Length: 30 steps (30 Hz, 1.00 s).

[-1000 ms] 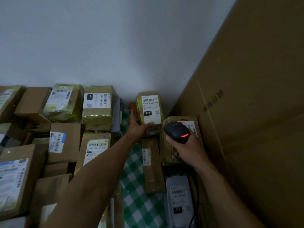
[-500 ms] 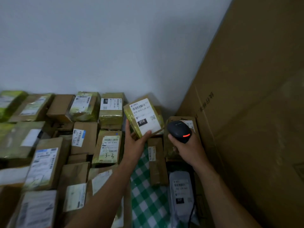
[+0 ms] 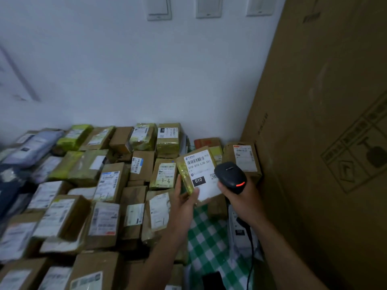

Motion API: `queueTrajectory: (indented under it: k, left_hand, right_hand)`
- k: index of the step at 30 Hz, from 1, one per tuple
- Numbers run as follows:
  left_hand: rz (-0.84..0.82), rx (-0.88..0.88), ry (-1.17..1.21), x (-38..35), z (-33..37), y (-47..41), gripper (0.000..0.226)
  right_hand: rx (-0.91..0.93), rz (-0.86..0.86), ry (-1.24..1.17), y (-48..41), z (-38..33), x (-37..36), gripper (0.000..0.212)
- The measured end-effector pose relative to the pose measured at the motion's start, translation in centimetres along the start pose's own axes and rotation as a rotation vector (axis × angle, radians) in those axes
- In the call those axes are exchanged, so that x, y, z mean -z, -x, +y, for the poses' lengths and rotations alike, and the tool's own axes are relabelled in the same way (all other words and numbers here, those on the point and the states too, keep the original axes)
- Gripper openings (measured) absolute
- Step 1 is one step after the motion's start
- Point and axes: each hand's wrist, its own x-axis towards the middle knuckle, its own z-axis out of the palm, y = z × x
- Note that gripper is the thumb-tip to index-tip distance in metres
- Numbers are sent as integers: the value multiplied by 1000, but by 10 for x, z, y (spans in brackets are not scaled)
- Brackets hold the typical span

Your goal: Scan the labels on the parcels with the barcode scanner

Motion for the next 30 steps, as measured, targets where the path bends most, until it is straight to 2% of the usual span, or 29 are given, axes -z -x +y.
queueTrajectory:
  k: [5,9,12,19,30]
  left_hand:
    - [-7,-51,-24,10,5,18,77]
    - [51,-79,-96,11,6,19,83]
    - [51,-85,-127,14,-1,15,93]
    - [50,-177,-210,10,-23,9,93]
    - [70,-137,-232,11,-30,4,99]
  right_hand:
    - [2,-62,-2,18,-5,10,68]
    - [0,-132,0,30,-12,16,68]
    - [27,-202,47,39,-18,16,60]
    - [1,-288,96,50,-27,14,35]
    - [-27,-343,116,53,-34,21,24]
